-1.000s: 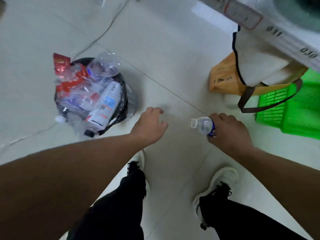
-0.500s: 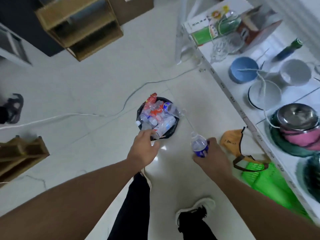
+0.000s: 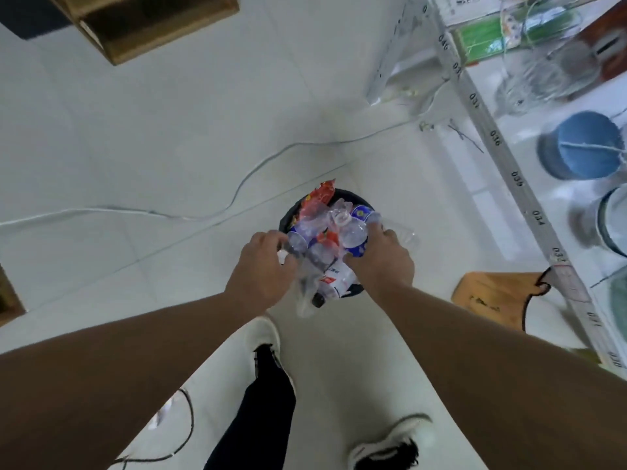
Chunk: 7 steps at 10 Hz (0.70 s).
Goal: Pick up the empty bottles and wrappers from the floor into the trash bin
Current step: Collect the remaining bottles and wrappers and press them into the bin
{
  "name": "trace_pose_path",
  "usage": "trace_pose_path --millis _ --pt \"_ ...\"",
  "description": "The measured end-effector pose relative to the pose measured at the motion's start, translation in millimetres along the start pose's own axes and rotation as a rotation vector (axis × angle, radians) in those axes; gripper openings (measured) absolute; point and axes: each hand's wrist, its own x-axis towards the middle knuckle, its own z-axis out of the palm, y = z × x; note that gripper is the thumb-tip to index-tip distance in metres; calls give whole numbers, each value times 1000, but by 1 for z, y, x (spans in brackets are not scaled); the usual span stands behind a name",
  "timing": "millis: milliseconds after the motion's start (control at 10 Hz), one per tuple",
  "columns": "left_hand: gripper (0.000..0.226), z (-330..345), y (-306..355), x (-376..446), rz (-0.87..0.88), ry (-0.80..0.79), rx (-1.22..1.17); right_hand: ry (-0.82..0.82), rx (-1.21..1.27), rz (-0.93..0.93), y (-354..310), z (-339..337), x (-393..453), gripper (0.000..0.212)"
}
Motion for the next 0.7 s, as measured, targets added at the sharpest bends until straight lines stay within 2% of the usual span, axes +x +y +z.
trace_pose_path --millis 100,200,300,500,700 --pt "21 14 -22 29 7 -9 -23 -2 -25 22 -7 33 28 63" --pt "27 26 -40 45 6 -14 -13 28 -131 12 -10 59 44 55" --pt "25 32 -46 52 21 -31 1 60 -190 15 -10 73 50 57" --pt "22 29 -26 50 47 -9 19 104 -64 49 -14 62 36 60" --pt "21 18 5 43 56 41 12 192 -83 -71 -9 31 12 44"
